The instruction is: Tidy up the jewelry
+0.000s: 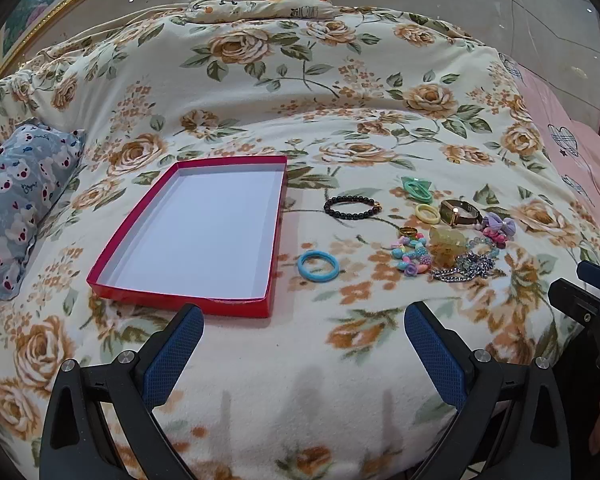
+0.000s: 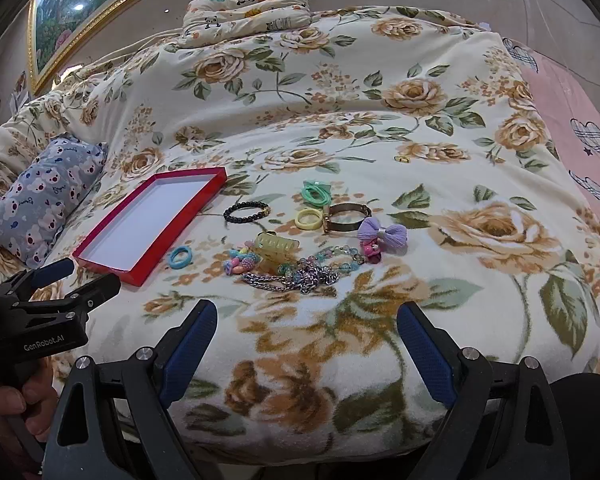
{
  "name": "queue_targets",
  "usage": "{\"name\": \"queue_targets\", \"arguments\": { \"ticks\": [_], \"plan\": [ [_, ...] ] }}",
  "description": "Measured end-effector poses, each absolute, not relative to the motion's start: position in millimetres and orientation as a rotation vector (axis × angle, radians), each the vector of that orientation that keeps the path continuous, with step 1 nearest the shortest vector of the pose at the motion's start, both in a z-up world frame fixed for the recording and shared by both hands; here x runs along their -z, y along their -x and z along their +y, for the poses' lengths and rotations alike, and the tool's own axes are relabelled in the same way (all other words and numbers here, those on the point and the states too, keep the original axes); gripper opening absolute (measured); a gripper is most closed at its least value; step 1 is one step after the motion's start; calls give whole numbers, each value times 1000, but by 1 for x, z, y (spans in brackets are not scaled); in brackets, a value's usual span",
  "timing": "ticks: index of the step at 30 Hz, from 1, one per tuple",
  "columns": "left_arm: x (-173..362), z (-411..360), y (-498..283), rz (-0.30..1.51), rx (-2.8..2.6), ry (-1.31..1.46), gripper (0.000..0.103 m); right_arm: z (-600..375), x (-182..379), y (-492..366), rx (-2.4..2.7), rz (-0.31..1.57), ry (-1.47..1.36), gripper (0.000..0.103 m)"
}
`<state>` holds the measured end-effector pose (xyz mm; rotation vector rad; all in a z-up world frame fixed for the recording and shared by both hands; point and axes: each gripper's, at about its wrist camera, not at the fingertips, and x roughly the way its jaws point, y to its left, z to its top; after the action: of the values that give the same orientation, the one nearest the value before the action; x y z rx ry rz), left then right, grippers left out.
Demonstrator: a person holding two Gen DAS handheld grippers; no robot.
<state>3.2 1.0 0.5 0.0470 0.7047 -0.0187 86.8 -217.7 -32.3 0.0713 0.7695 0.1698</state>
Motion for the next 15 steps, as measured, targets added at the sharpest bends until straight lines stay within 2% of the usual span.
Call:
{"name": "queue_targets", "arguments": {
  "ticks": [15],
  "plan": [
    [2,-4,-6,714,39,-54,101,-220,32,-89,-169,771,-79,93]
  ]
}}
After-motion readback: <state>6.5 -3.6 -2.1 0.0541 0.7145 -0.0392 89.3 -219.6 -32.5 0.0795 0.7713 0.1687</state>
